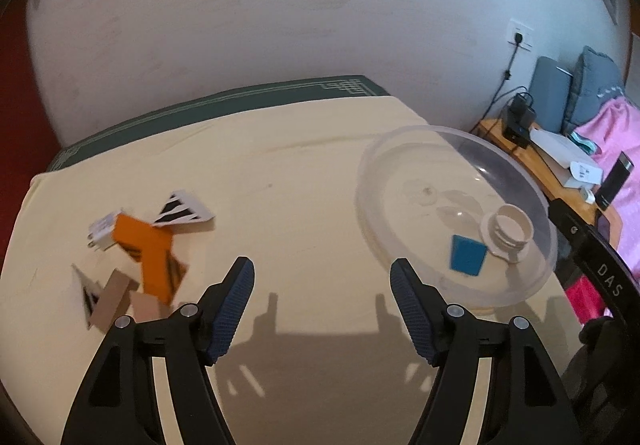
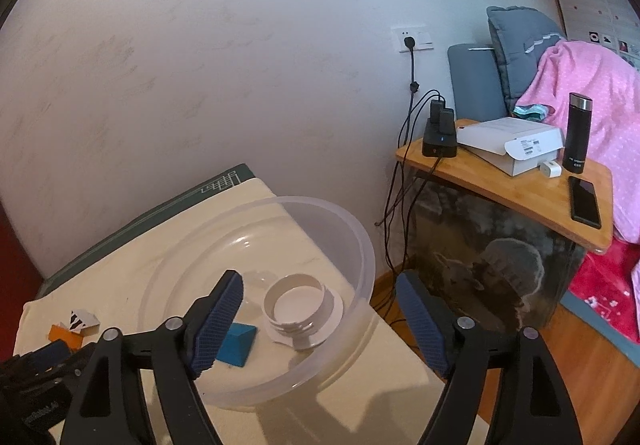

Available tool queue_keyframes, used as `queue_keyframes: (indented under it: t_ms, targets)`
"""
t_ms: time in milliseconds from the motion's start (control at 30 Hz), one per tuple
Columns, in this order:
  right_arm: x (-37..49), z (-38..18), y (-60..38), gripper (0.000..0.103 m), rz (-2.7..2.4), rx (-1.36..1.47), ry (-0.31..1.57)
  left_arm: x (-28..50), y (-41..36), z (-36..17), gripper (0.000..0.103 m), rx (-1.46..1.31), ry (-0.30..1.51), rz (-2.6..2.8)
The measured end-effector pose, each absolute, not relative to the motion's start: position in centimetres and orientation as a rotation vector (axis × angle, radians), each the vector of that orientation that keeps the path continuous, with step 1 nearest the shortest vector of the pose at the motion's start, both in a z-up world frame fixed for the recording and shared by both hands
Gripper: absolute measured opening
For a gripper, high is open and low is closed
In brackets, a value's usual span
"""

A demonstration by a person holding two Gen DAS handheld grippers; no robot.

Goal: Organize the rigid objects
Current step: 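Release the blue block into the clear bowl with the left gripper, then move the left gripper to the white-grey wedge and grasp it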

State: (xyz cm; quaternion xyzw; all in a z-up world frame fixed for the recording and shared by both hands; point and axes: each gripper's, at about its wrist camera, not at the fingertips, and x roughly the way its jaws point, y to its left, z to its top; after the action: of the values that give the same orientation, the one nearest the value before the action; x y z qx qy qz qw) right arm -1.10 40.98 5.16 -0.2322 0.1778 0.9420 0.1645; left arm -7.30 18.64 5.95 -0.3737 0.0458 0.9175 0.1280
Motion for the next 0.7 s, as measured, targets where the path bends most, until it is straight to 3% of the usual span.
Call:
queue_keyframes:
  t_ms: [400,700]
  targets:
    - [-1.0,4.9,40.1,0.102,2.827,-0.641,0.587,-6.9,12.7,5.4,0.078,-1.146,0.036,2.765]
    - [-1.3,4.7,39.4,0.102,2.872,-0.662,0.6,-6.1,7.9,5.1,0.081,-1.19,-0.001,2.832]
